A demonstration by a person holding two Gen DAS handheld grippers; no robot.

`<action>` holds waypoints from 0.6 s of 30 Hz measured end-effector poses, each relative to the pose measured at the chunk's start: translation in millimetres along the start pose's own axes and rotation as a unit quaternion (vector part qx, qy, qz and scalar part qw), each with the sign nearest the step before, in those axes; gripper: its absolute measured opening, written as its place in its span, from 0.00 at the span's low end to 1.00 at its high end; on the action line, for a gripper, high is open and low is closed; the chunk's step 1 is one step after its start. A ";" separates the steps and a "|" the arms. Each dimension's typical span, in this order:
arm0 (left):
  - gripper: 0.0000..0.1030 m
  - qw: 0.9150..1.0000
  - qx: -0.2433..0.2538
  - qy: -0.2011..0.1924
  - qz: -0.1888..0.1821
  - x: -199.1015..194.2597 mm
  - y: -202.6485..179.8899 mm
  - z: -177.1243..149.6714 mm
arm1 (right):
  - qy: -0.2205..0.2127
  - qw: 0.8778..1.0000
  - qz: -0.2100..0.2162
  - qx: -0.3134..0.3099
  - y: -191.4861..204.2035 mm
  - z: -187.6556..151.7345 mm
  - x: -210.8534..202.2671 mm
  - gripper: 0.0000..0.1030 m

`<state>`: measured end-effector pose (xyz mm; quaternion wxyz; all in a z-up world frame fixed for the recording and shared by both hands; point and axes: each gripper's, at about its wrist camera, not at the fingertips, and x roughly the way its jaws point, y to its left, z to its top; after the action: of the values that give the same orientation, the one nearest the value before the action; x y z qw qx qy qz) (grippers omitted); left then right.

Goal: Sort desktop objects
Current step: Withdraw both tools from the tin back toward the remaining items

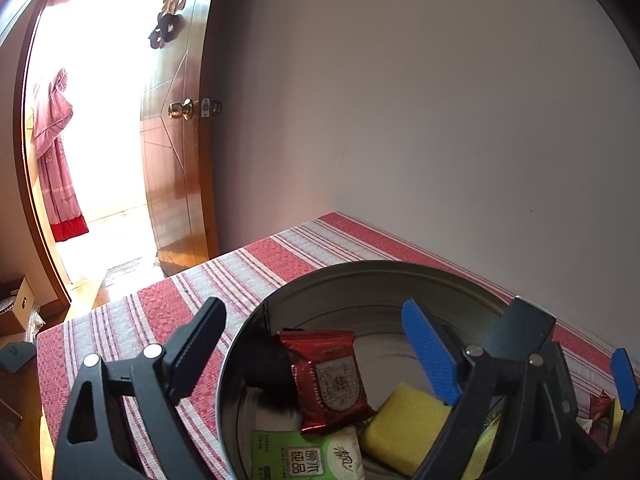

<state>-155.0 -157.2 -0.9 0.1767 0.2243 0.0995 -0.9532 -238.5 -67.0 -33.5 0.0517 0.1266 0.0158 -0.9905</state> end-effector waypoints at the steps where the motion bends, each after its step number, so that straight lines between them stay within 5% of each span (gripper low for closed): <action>1: 0.92 1.000 0.001 -0.002 0.001 -0.3 -0.1 -0.1 | 0.003 1.000 0.000 0.002 -0.8 -0.5 -0.5 0.99; 18: 0.95 0.999 -0.008 -0.028 0.013 -8.0 1.8 -3.9 | -0.014 0.999 -0.043 0.021 -5.0 -3.0 -23.4 0.99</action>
<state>-146.1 -155.5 -0.8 0.1939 0.1978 0.0987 -0.9558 -215.8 -59.6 -30.5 0.0067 0.1128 -0.0006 -0.9936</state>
